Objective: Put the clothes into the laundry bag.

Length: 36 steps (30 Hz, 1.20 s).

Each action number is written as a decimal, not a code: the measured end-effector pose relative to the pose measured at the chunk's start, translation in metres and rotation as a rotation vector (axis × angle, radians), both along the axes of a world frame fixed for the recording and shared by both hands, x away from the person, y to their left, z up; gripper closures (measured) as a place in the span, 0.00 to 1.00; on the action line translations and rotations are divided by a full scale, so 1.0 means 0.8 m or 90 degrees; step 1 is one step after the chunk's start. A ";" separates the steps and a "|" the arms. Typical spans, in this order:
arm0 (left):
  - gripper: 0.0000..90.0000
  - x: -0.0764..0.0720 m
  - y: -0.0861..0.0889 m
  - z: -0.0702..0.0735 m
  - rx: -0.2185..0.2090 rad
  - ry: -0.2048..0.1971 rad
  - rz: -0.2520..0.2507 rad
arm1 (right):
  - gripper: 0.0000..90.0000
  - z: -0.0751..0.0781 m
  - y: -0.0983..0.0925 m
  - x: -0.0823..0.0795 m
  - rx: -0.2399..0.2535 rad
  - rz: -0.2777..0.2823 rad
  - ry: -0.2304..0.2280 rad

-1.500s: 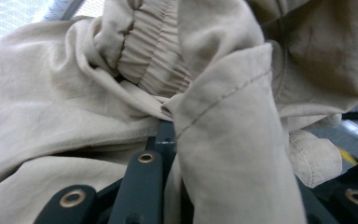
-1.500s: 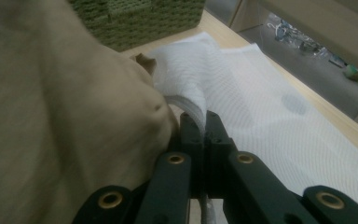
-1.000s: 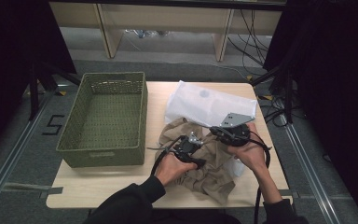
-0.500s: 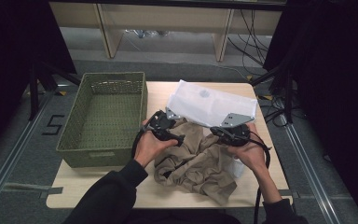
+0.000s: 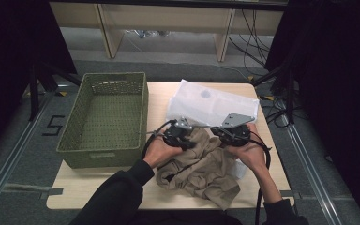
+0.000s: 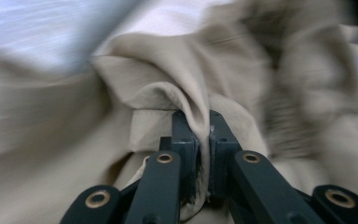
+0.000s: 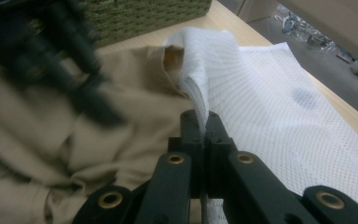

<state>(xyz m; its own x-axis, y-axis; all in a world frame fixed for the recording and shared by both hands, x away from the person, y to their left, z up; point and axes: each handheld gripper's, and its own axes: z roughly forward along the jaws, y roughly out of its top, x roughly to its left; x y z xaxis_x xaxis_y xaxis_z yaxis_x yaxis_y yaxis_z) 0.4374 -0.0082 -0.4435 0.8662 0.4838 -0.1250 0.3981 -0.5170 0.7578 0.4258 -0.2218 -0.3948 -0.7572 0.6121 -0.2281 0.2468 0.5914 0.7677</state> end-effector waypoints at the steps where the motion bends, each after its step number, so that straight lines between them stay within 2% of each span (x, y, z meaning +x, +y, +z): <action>1: 0.93 -0.005 -0.005 0.001 0.023 -0.019 -0.012 | 1.00 0.001 0.000 0.000 0.000 0.003 -0.006; 2: 0.93 -0.006 -0.009 0.001 0.039 -0.031 -0.011 | 1.00 0.003 0.001 -0.002 0.000 0.003 -0.003; 4: 0.93 0.002 -0.017 -0.006 0.021 -0.016 0.019 | 1.00 0.004 0.002 -0.003 0.001 0.007 -0.006; 5: 0.93 0.002 -0.017 -0.006 0.021 -0.016 0.019 | 1.00 0.004 0.003 -0.003 -0.001 0.013 -0.008; 6: 0.93 0.013 -0.022 -0.017 0.028 -0.006 0.025 | 1.00 0.004 0.003 -0.003 -0.001 0.013 -0.008; 7: 0.92 0.015 -0.025 -0.023 0.035 -0.003 0.026 | 1.00 0.003 0.004 -0.004 -0.002 0.010 -0.005; 9: 0.90 0.017 -0.032 -0.034 0.046 0.004 0.010 | 1.00 0.002 0.004 -0.002 -0.003 0.014 -0.005; 10: 0.88 0.015 -0.033 -0.035 0.038 -0.001 0.022 | 1.00 0.001 0.003 -0.001 -0.003 0.009 -0.003; 11: 0.84 0.013 -0.029 -0.028 0.052 -0.007 0.019 | 1.00 -0.001 0.002 -0.001 -0.004 0.008 -0.001; 12: 0.77 0.011 -0.025 -0.022 0.033 -0.013 0.036 | 1.00 -0.002 0.001 0.000 -0.004 0.011 0.002; 14: 0.56 0.009 -0.005 -0.003 0.029 -0.033 0.067 | 1.00 -0.002 -0.003 0.000 -0.002 0.012 -0.001; 15: 0.51 0.009 0.006 0.005 0.024 -0.043 0.094 | 1.00 -0.001 -0.004 0.000 0.002 0.003 0.005; 16: 0.45 0.011 0.019 0.012 0.033 -0.057 0.119 | 1.00 -0.001 -0.005 0.000 0.003 0.004 0.003; 17: 0.40 0.014 0.031 0.018 0.054 -0.067 0.147 | 1.00 -0.001 -0.005 0.000 0.004 0.003 0.001; 18: 0.36 0.019 0.041 0.020 0.068 -0.071 0.161 | 1.00 0.000 -0.005 -0.001 0.002 0.003 0.003; 19: 0.33 0.024 0.049 0.018 0.069 -0.058 0.176 | 1.00 0.001 -0.004 -0.001 0.003 0.003 0.002; 21: 0.26 0.034 0.049 0.005 0.080 -0.012 0.209 | 1.00 0.000 -0.003 -0.001 -0.001 0.007 -0.001; 22: 0.24 0.038 0.048 -0.003 0.108 -0.002 0.197 | 1.00 0.000 -0.002 -0.001 -0.001 0.007 0.002; 23: 0.24 0.043 0.045 -0.011 0.128 0.001 0.194 | 1.00 0.000 -0.001 -0.001 -0.004 0.010 0.005; 25: 0.25 0.052 0.037 -0.029 0.153 0.001 0.210 | 1.00 -0.001 -0.001 0.001 -0.003 0.011 0.001; 26: 0.31 0.057 0.034 -0.038 0.142 0.007 0.216 | 1.00 -0.001 -0.001 0.000 -0.002 0.010 0.006; 27: 0.48 0.060 0.034 -0.041 0.130 0.037 0.190 | 1.00 -0.002 -0.001 0.001 -0.001 0.010 0.007; 28: 0.63 0.059 0.033 -0.044 0.117 0.040 0.182 | 1.00 -0.002 -0.002 0.001 -0.001 0.010 0.006; 29: 0.73 0.055 0.030 -0.042 0.120 0.014 0.173 | 1.00 -0.003 -0.002 0.001 -0.002 0.011 0.007; 30: 0.82 0.046 0.026 -0.036 0.121 -0.012 0.151 | 1.00 -0.002 -0.002 0.001 -0.002 0.011 0.001; 31: 0.88 0.035 0.022 -0.030 0.100 -0.024 0.130 | 1.00 -0.002 -0.003 0.001 0.001 0.006 0.002; 32: 0.90 0.024 0.015 -0.023 0.091 -0.036 0.113 | 1.00 -0.001 -0.004 0.001 0.000 0.006 0.004; 33: 0.92 0.012 0.008 -0.015 0.102 -0.059 0.080 | 1.00 -0.001 -0.003 0.001 0.002 0.002 0.004; 34: 0.92 0.002 0.000 -0.010 0.098 -0.069 0.055 | 1.00 -0.002 -0.002 0.002 0.002 0.006 -0.001; 35: 0.92 -0.005 -0.007 -0.007 0.100 -0.071 0.030 | 1.00 -0.001 -0.002 0.001 0.000 0.004 -0.001; 36: 0.92 -0.010 -0.015 -0.006 0.097 -0.073 0.019 | 1.00 -0.002 0.000 0.000 0.002 0.002 0.002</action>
